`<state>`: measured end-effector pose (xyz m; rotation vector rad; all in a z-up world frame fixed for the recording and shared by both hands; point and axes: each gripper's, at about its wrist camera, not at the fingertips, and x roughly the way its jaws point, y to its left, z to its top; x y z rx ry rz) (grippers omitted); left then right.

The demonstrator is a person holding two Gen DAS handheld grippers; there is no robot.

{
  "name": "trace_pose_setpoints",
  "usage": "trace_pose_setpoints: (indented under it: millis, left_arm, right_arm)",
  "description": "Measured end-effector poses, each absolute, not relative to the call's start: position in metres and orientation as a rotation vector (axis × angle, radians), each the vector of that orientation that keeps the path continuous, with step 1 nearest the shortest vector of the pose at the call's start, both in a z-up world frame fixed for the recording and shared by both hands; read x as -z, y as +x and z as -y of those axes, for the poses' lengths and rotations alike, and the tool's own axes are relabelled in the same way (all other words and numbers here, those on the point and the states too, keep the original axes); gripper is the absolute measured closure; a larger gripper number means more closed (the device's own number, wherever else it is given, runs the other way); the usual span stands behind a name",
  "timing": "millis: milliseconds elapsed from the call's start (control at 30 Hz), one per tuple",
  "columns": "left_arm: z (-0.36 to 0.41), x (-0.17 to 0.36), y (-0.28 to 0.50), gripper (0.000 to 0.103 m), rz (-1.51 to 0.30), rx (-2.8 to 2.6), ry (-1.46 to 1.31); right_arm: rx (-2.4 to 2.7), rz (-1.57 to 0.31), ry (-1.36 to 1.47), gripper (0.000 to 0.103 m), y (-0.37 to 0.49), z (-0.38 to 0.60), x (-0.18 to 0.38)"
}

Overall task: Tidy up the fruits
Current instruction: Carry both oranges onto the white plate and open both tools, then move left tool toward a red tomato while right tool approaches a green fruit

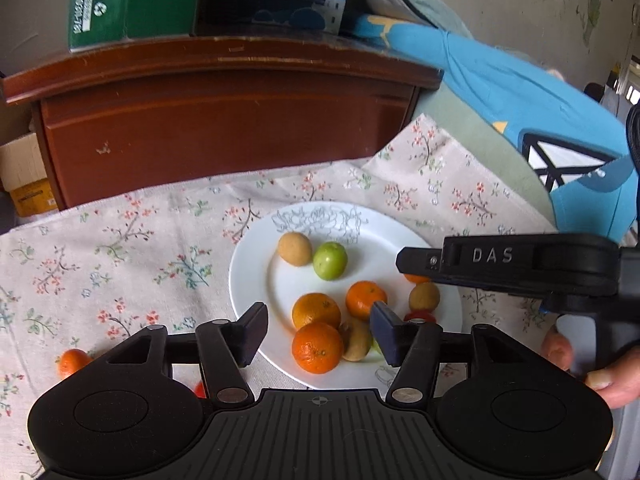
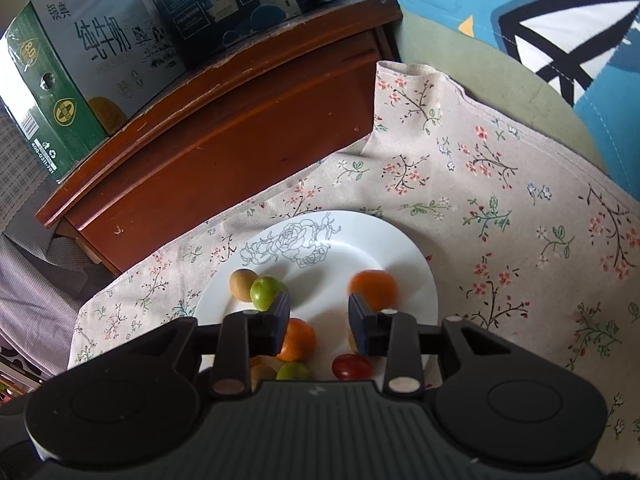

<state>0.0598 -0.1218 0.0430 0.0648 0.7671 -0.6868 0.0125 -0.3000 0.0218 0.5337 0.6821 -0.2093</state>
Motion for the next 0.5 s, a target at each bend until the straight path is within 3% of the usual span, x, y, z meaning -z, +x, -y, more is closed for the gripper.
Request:
trace_pose_setpoints:
  millis: [133, 500]
  left_arm:
    - [0.109, -0.057, 0.060, 0.038, -0.752, 0.669, 0.025]
    - [0.070, -0.082, 0.062, 0.037, -0.748, 0.594, 0.023]
  right_arm:
    - [0.191, -0.669, 0.522, 0.069, 0.011, 0.296, -0.027]
    - [0.146, -0.672, 0.512, 0.067, 0.003, 0.284, -0.033]
